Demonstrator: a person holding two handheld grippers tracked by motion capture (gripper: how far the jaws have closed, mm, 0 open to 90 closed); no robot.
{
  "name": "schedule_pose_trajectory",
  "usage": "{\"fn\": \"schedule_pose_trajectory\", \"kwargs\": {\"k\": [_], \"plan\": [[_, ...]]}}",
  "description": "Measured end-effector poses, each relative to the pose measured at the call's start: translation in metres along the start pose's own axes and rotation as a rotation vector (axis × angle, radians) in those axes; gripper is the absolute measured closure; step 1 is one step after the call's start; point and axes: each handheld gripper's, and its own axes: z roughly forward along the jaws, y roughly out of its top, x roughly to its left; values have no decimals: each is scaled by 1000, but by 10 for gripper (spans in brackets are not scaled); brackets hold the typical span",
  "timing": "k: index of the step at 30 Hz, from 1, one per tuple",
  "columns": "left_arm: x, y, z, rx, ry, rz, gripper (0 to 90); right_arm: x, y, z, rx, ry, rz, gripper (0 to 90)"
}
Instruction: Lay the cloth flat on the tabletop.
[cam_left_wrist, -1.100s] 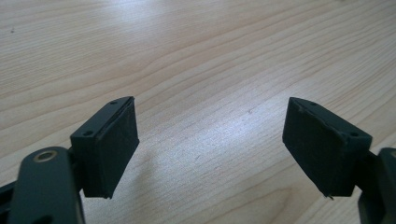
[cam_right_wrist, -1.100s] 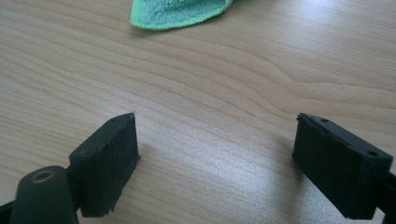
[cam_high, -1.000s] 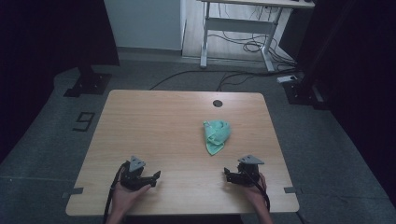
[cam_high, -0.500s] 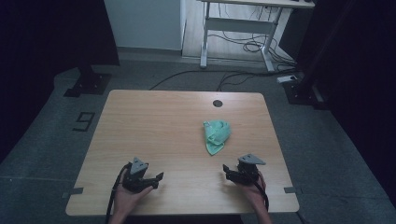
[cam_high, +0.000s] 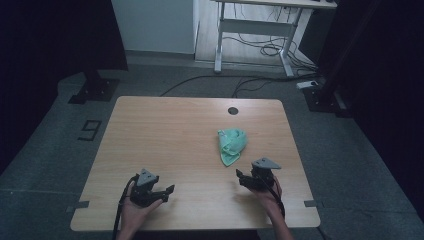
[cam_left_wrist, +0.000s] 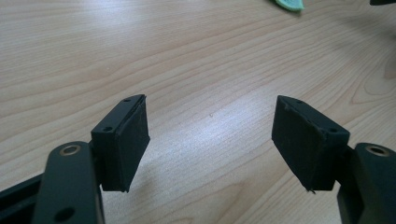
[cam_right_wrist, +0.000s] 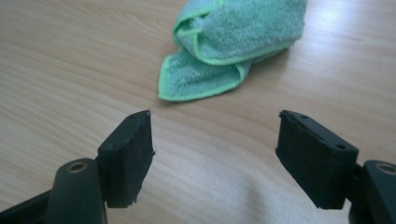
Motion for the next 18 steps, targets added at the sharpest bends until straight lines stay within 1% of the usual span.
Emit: {"fn": "schedule_pose_trajectory", "kwargs": {"k": [6,10,18], "plan": [[0,0,-2,-2,-8,-2,277,-1,16,6,3,2,-16,272],[1,0,-2,1,-10,-2,278,-2,25,11,1,9,-15,270],[2,0,-3,2,-12,-11,279,-7,38,19,3,22,8,266]]}}
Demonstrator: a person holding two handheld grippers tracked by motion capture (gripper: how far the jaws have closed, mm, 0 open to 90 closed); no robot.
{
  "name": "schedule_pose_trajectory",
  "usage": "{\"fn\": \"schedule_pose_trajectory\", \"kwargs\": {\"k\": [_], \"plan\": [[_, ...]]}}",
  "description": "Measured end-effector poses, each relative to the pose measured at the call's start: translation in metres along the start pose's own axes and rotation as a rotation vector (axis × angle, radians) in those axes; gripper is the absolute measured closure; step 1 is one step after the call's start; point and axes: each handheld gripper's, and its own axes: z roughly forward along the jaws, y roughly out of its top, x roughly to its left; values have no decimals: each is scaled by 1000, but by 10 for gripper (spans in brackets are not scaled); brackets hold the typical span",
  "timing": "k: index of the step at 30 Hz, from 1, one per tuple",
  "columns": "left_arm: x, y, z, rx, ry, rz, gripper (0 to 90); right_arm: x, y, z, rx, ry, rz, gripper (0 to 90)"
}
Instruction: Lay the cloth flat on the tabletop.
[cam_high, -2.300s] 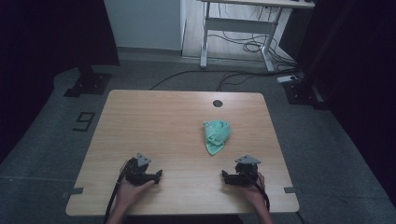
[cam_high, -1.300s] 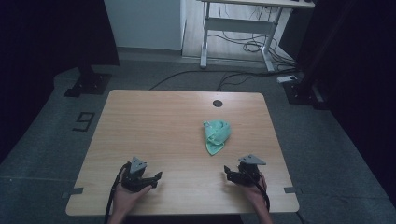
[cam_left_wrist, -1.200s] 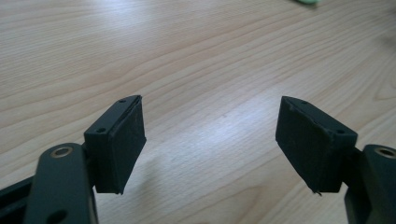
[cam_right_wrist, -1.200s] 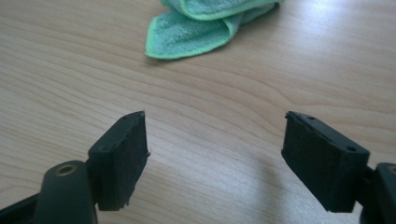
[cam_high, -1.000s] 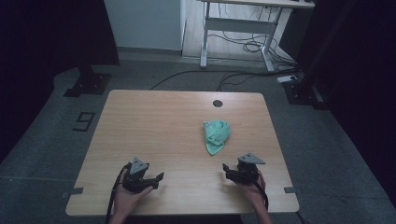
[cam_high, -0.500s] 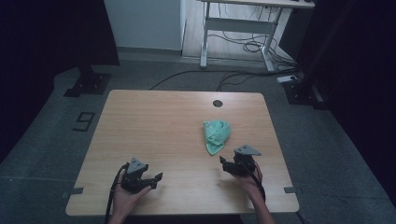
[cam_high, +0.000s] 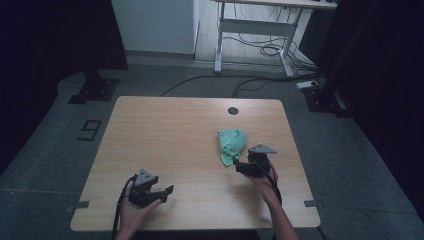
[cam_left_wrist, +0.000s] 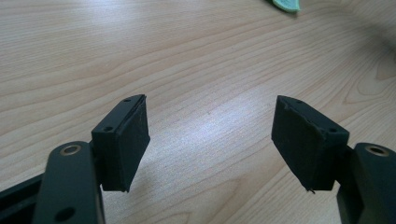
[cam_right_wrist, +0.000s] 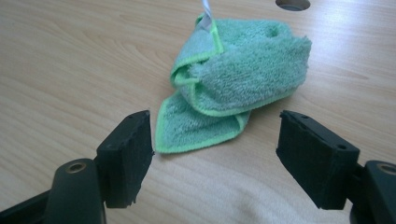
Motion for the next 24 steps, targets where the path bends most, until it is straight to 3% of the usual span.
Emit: {"fn": "schedule_pose_trajectory", "kwargs": {"k": [7,11,24], "plan": [[1,0,0,2,-1,-4,281,-6,5,12,-1,13,27,254],[1,-1,0,3,-2,-8,281,-9,9,20,3,-2,31,247],[2,-2,0,6,-3,-11,281,-13,28,40,6,-19,12,231]]}}
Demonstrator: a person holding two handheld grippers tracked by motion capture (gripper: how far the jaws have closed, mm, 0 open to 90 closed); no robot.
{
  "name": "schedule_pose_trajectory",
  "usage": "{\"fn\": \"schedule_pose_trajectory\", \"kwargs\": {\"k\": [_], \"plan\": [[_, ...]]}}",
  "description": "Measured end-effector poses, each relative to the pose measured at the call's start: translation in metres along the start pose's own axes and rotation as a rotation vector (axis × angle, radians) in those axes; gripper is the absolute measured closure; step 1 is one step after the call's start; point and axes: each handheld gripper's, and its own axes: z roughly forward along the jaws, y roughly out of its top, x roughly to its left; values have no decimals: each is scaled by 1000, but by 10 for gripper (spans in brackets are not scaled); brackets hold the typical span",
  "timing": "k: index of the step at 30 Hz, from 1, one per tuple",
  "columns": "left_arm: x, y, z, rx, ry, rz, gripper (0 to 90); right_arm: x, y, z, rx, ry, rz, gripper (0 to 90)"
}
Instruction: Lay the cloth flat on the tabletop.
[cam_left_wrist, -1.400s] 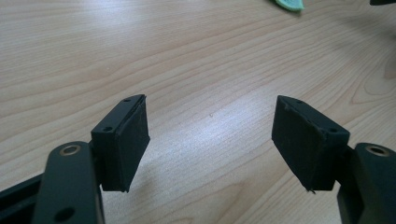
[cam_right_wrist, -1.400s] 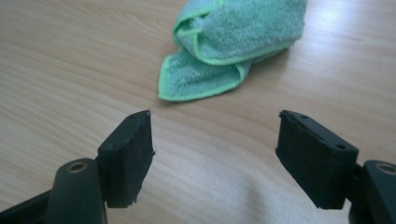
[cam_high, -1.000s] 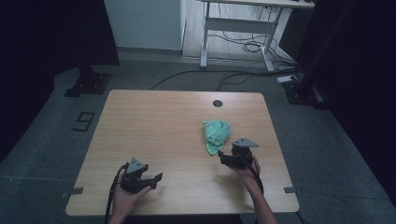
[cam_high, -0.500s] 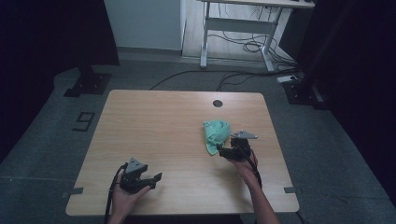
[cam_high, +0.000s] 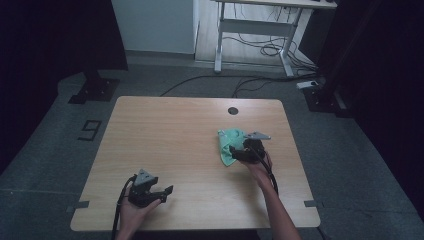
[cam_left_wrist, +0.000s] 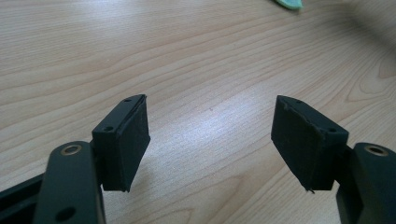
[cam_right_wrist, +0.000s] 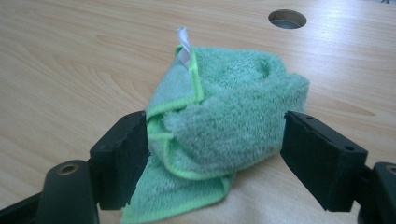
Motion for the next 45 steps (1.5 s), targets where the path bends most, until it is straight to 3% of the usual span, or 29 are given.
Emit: {"fn": "schedule_pose_trajectory", "kwargs": {"k": [11,18,24,28,37,45], "plan": [[2,0,-4,-7,5,-1,281,0,12,27,32,-31,-9,209],[3,0,-6,-10,7,0,280,-2,9,42,67,-36,7,209],[3,0,-5,-10,7,1,280,-4,4,50,114,-53,-10,244],[3,-1,-5,-9,8,0,280,-5,1,53,119,-69,-13,333],[2,-2,-5,-10,10,0,280,-5,-1,53,131,-133,-78,629],[5,-1,-7,-15,11,-6,281,-18,-5,47,85,-67,-27,714]]}}
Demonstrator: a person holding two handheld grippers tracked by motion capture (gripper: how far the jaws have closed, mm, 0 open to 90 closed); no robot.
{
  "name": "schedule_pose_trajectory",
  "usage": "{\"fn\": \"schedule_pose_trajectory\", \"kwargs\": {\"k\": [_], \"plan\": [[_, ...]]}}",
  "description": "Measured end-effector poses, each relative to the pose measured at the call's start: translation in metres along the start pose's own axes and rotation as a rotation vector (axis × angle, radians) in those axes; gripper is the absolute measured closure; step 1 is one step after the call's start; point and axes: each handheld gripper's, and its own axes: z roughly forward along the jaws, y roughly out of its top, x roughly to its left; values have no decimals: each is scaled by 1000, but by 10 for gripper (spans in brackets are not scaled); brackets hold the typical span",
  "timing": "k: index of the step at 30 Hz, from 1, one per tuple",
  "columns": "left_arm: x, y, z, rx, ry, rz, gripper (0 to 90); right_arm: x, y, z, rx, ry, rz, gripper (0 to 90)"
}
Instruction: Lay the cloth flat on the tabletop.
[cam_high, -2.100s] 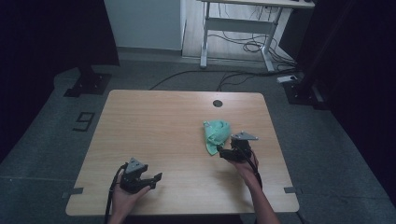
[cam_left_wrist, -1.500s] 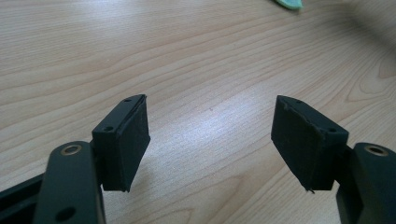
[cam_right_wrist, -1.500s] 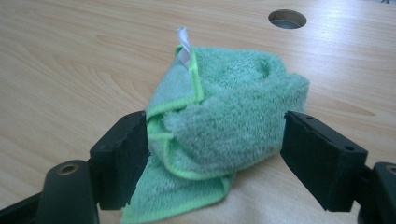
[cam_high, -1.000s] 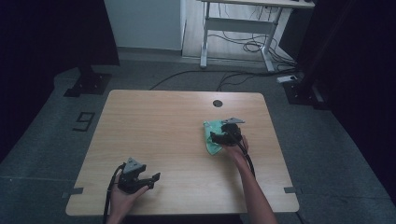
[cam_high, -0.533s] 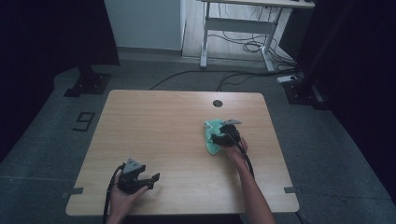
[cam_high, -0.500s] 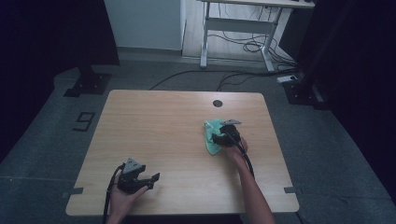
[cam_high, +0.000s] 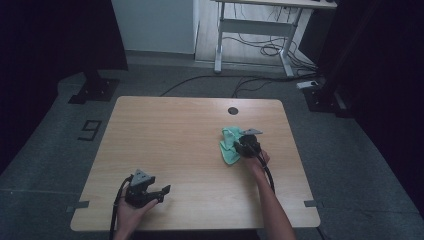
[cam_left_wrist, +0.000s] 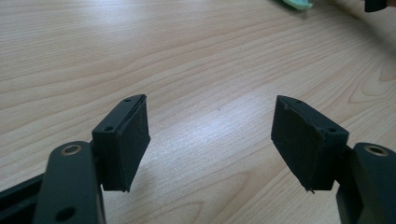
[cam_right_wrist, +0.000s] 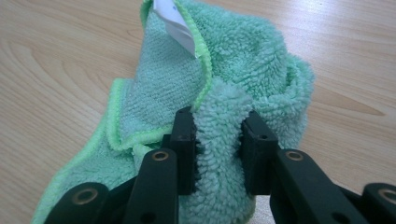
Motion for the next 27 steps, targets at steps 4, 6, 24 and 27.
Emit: {"fn": "schedule_pose_trajectory", "kwargs": {"k": [4,6,24,27], "plan": [[1,-1,1,3,0,-6,281,-4,0,-4,-15,28,8,723],[1,-1,1,3,-1,-8,281,-4,1,-9,-31,34,1,727],[1,-1,1,2,2,-10,281,20,10,-62,-185,135,-54,734],[1,-1,1,2,2,-9,281,22,10,-69,-206,145,-55,733]]}}
